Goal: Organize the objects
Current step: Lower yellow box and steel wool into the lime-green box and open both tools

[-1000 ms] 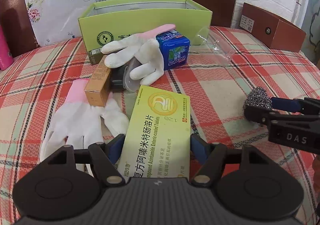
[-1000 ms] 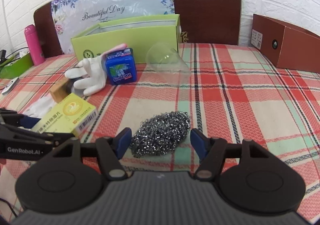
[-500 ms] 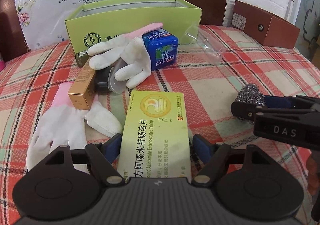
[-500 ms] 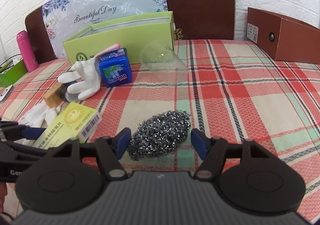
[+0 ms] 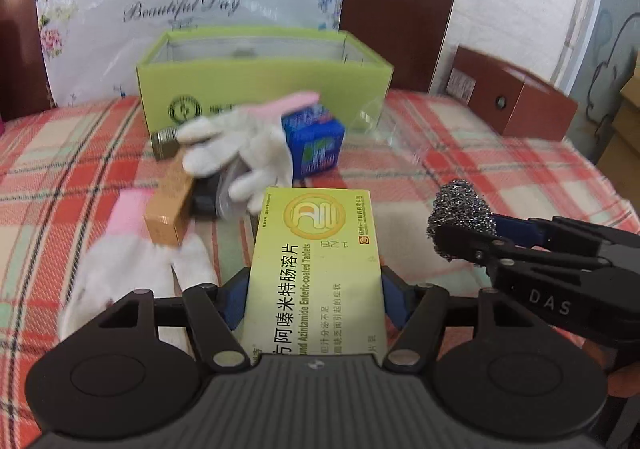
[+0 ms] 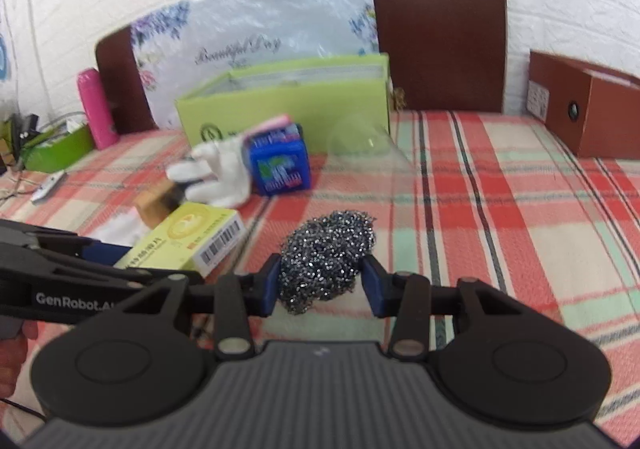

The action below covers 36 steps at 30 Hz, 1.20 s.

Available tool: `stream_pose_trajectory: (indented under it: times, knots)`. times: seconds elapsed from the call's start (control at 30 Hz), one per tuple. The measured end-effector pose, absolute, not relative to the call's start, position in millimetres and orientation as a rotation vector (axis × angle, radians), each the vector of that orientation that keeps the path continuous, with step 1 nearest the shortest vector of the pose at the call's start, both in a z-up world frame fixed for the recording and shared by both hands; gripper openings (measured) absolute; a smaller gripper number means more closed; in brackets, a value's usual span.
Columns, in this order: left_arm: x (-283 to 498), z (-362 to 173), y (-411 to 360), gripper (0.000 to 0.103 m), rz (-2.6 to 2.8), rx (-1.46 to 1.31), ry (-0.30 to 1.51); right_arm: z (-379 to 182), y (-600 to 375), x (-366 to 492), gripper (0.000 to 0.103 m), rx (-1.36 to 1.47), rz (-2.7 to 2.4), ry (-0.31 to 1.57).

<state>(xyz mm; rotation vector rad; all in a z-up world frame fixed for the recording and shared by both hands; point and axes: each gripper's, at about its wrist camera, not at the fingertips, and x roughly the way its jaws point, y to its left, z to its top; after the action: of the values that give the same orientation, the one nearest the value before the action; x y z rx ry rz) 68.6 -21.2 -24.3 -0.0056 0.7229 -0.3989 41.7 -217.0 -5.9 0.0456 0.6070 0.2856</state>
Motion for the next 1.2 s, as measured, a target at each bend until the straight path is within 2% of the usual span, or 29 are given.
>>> stream_pose_trajectory:
  times: [0.43,0.67,0.97,1.0,1.07,1.1,1.13,1.2]
  knots:
    - [131,74,-21,0.069,-0.414,-0.082,0.493,70,-209,98,0.042,-0.013,0.325,0.348]
    - [211,77,-26,0.069,-0.398,-0.169,0.509,71,-207,171,0.042,-0.056,0.3,0.336]
    - [296,50,-43,0.069,-0.39,-0.16,0.545,45,-199,253,0.043,-0.05,0.237,0.397]
    - [303,45,-44,0.069,-0.373,-0.164,0.547,40,-197,261,0.045,-0.057,0.235,0.402]
    - [311,36,-44,0.079,-0.326,-0.149,0.538,30,-192,273,0.051,-0.078,0.224,0.407]
    - [314,31,-44,0.087,-0.298,-0.127,0.54,24,-190,277,0.066,-0.09,0.218,0.406]
    - [315,27,-43,0.088,-0.276,-0.111,0.536,20,-189,280,0.085,-0.099,0.213,0.405]
    - [317,19,-37,0.088,-0.268,-0.097,0.547,14,-189,279,0.092,-0.095,0.209,0.396]
